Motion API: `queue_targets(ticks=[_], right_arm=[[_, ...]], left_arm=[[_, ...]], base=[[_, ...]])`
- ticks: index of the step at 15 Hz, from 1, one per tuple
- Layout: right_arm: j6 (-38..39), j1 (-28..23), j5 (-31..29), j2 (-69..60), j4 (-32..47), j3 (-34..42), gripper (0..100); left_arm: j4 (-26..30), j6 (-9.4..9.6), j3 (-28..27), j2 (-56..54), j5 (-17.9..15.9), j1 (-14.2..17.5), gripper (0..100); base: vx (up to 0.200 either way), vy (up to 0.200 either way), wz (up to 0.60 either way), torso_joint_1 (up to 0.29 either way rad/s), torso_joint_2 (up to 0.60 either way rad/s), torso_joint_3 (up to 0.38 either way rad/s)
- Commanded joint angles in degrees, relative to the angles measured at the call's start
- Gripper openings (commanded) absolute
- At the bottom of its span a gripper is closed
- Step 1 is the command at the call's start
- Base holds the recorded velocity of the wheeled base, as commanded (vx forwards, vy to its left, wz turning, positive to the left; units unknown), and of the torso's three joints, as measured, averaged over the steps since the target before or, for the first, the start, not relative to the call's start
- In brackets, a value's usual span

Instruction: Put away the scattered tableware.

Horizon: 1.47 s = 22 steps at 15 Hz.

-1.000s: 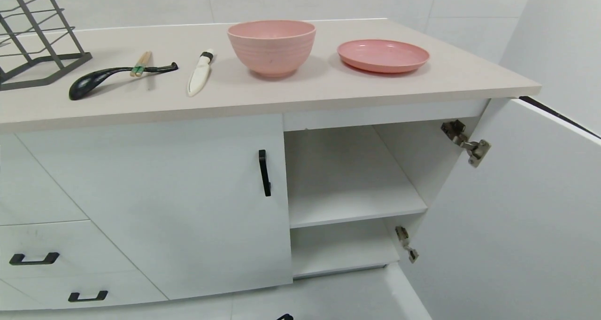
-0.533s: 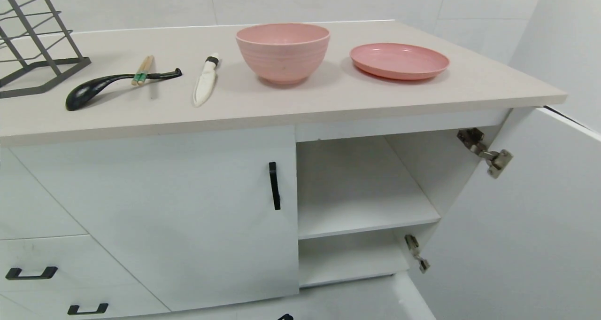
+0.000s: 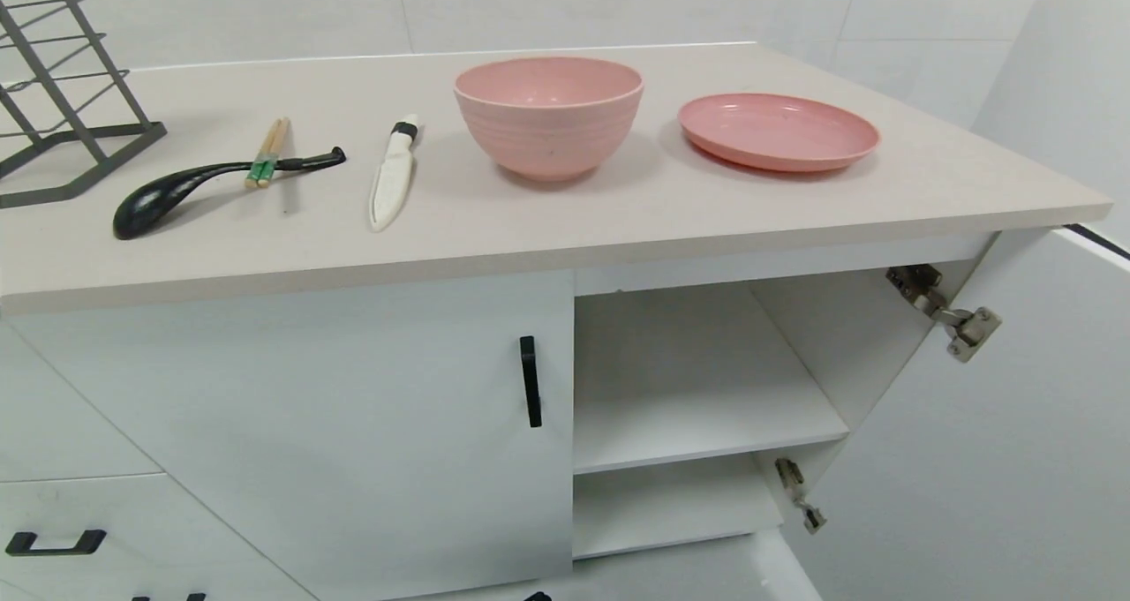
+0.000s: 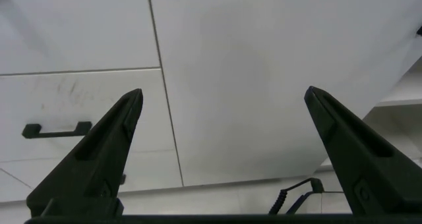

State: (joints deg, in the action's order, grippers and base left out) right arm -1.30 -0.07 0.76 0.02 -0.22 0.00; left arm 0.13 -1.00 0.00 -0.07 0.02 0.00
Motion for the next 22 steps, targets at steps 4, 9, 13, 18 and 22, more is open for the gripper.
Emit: queue_targets(ticks=[4,9,13,18,22], right_arm=[[-0.01,-0.01,0.04,-0.02,0.04,0.00,100],[-0.01,0.07,0.04,-0.02,0.04,0.00,100],[-0.01,-0.01,0.04,-0.02,0.04,0.00,100],[-0.01,-0.01,0.04,-0.02,0.04,0.00,100],[-0.01,0.07,0.04,-0.02,0.04,0.00,100]], left_arm=[[0.04,-0.14,0.00,0.07,0.06,0.00,100],[0.04,-0.14,0.00,0.07,0.06,0.00,100],[0.04,-0.23,0.00,0.07,0.06,0.00,100],[0.04,-0.58,0.00,0.07,0.06,0.00,100],[0.04,0.03,0.00,0.07,-0.02,0.00,100]], base=[[0.000,0.000,0.00,0.239,-0.16,-0.163],[0.000,0.000,0.00,0.206,-0.61,-0.206],[0.000,0.000,0.00,0.139,-0.47,-0.211],[0.000,0.000,0.00,0.326,-0.49,-0.229],[0.000,0.000,0.00,0.287,-0.51,-0.238]])
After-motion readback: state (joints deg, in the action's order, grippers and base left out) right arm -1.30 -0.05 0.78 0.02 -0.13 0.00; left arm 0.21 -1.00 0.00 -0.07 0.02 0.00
